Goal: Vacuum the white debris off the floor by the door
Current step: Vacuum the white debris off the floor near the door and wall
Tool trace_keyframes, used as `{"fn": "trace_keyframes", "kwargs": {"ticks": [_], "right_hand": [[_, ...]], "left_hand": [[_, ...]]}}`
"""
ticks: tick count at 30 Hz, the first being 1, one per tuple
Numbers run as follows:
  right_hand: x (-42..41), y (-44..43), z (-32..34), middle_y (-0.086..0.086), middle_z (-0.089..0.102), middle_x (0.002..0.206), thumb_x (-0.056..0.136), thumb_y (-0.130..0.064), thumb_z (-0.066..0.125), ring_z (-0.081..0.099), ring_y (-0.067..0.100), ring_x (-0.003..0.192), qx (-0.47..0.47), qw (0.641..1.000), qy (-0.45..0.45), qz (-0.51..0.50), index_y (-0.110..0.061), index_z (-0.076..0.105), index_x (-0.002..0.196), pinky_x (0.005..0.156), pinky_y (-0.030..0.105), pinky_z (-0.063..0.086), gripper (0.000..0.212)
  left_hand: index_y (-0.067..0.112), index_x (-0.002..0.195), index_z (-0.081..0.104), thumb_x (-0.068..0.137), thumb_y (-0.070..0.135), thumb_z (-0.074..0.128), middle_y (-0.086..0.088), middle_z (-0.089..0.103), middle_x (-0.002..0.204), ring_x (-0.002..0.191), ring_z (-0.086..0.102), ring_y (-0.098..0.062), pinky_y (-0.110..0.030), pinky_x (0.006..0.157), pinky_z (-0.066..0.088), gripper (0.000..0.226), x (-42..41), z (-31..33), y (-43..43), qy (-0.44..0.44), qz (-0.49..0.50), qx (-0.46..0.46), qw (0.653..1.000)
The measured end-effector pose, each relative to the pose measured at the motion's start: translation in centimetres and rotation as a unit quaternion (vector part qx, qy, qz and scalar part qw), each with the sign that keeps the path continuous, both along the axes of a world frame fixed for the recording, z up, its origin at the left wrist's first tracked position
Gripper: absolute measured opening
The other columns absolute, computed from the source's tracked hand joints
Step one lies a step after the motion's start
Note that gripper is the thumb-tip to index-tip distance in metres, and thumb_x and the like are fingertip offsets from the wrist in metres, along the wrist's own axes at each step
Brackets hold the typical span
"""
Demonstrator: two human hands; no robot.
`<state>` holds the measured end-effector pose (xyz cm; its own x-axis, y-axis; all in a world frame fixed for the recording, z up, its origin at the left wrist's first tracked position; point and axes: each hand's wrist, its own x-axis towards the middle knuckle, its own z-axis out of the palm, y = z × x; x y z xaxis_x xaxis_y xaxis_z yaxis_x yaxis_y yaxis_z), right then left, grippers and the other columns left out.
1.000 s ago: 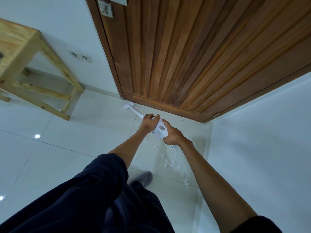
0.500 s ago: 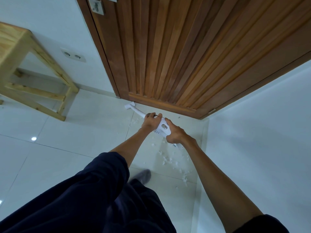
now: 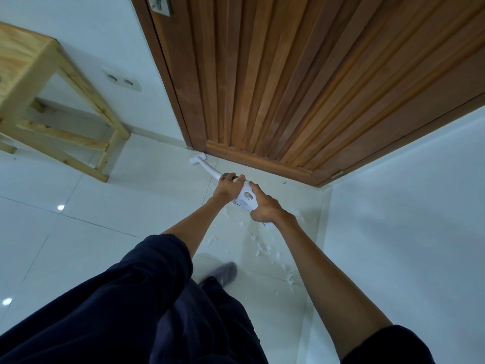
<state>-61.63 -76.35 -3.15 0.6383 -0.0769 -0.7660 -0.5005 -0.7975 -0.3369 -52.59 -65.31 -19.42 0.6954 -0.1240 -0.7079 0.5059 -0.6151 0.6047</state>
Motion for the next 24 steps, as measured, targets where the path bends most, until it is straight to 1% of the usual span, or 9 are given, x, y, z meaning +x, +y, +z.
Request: {"fn": "trace_keyframes", "kwargs": {"ticks": [2, 3, 6, 9, 11, 14, 17, 21, 24], "right_hand": [[-0.2, -0.2, -0.1, 0.014, 0.042, 0.146, 0.093, -0.013, 0.056, 0.045, 0.037, 0.129, -0.002, 1.000, 0.001, 0.002, -0.030, 0.001, 0.156, 0.100, 0.041, 0.040, 0.085], [-0.3, -0.4, -0.1, 0.015, 0.042, 0.146, 0.093, -0.013, 0.056, 0.045, 0.037, 0.129, -0.004, 1.000, 0.002, 0.003, -0.030, 0.001, 0.156, 0.100, 0.041, 0.040, 0.085], [-0.7, -1.3, -0.2, 0.016, 0.045, 0.143, 0.093, -0.015, 0.058, 0.048, 0.037, 0.125, -0.014, 1.000, 0.006, 0.010, -0.031, 0.001, 0.156, 0.097, 0.042, 0.042, 0.086], [-0.9, -2.5, 0.0, 0.016, 0.048, 0.139, 0.092, -0.013, 0.058, 0.051, 0.036, 0.120, -0.021, 1.000, 0.005, 0.013, -0.032, 0.001, 0.156, 0.093, 0.041, 0.044, 0.087], [-0.7, -3.1, -0.1, 0.016, 0.049, 0.137, 0.092, -0.013, 0.058, 0.052, 0.035, 0.119, -0.020, 1.000, 0.004, 0.015, -0.032, 0.001, 0.156, 0.092, 0.040, 0.044, 0.088], [-0.2, -3.1, -0.2, 0.016, 0.051, 0.136, 0.089, -0.013, 0.058, 0.053, 0.036, 0.116, -0.015, 1.000, -0.003, 0.014, -0.035, 0.002, 0.155, 0.090, 0.041, 0.045, 0.089], [0.3, -2.3, -0.5, 0.015, 0.051, 0.135, 0.090, -0.013, 0.059, 0.053, 0.036, 0.117, -0.012, 1.000, -0.008, 0.020, -0.035, 0.002, 0.155, 0.090, 0.040, 0.044, 0.089], [0.6, -1.6, -0.8, 0.016, 0.050, 0.136, 0.091, -0.013, 0.059, 0.052, 0.037, 0.119, -0.012, 1.000, -0.010, 0.022, -0.033, 0.002, 0.155, 0.095, 0.042, 0.044, 0.088], [-0.1, -2.0, -0.8, 0.016, 0.049, 0.137, 0.091, -0.013, 0.060, 0.052, 0.036, 0.119, -0.019, 1.000, -0.011, 0.015, -0.031, 0.002, 0.156, 0.095, 0.042, 0.044, 0.088]], "left_hand": [[0.016, 0.129, 0.059, 0.061, 0.065, 0.035, -0.006, 0.052, 0.140, 0.116, 0.054, -0.025, -0.040, 0.104, 0.045, 0.088, -0.8, 1.5, -0.2, 0.009, 0.029, -0.008, 1.000], [0.017, 0.132, 0.058, 0.067, 0.062, 0.039, -0.005, 0.050, 0.141, 0.118, 0.054, -0.026, -0.040, 0.103, 0.045, 0.082, -1.4, 3.5, -0.5, 0.004, 0.036, -0.011, 0.999], [0.019, 0.139, 0.054, 0.080, 0.055, 0.043, -0.003, 0.042, 0.148, 0.126, 0.050, -0.027, -0.039, 0.103, 0.042, 0.070, -2.3, 4.9, -1.5, 0.001, 0.031, -0.021, 0.999], [0.021, 0.139, 0.050, 0.069, 0.061, 0.036, -0.001, 0.039, 0.151, 0.132, 0.044, -0.026, -0.039, 0.110, 0.037, 0.082, -2.4, 4.6, -2.4, 0.020, 0.028, -0.021, 0.999], [0.023, 0.140, 0.050, 0.067, 0.062, 0.034, -0.004, 0.038, 0.151, 0.131, 0.045, -0.029, -0.044, 0.112, 0.037, 0.084, -2.3, 4.7, -3.0, 0.026, 0.025, -0.018, 0.999], [0.023, 0.142, 0.048, 0.071, 0.061, 0.033, -0.006, 0.034, 0.153, 0.130, 0.048, -0.032, -0.050, 0.112, 0.038, 0.082, -1.9, 5.0, -2.8, 0.019, 0.023, -0.010, 1.000], [0.022, 0.141, 0.049, 0.076, 0.058, 0.037, -0.005, 0.033, 0.154, 0.129, 0.048, -0.031, -0.048, 0.111, 0.040, 0.075, -1.5, 4.9, -2.1, 0.013, 0.034, -0.016, 0.999], [0.022, 0.146, 0.046, 0.092, 0.048, 0.043, -0.003, 0.031, 0.156, 0.132, 0.046, -0.028, -0.042, 0.109, 0.038, 0.060, -1.0, 4.6, -1.5, 0.009, 0.037, -0.021, 0.999], [0.020, 0.144, 0.047, 0.088, 0.050, 0.046, -0.002, 0.033, 0.155, 0.129, 0.049, -0.027, -0.044, 0.110, 0.041, 0.064, -1.5, 4.7, -1.9, 0.011, 0.025, -0.031, 0.999]]}}
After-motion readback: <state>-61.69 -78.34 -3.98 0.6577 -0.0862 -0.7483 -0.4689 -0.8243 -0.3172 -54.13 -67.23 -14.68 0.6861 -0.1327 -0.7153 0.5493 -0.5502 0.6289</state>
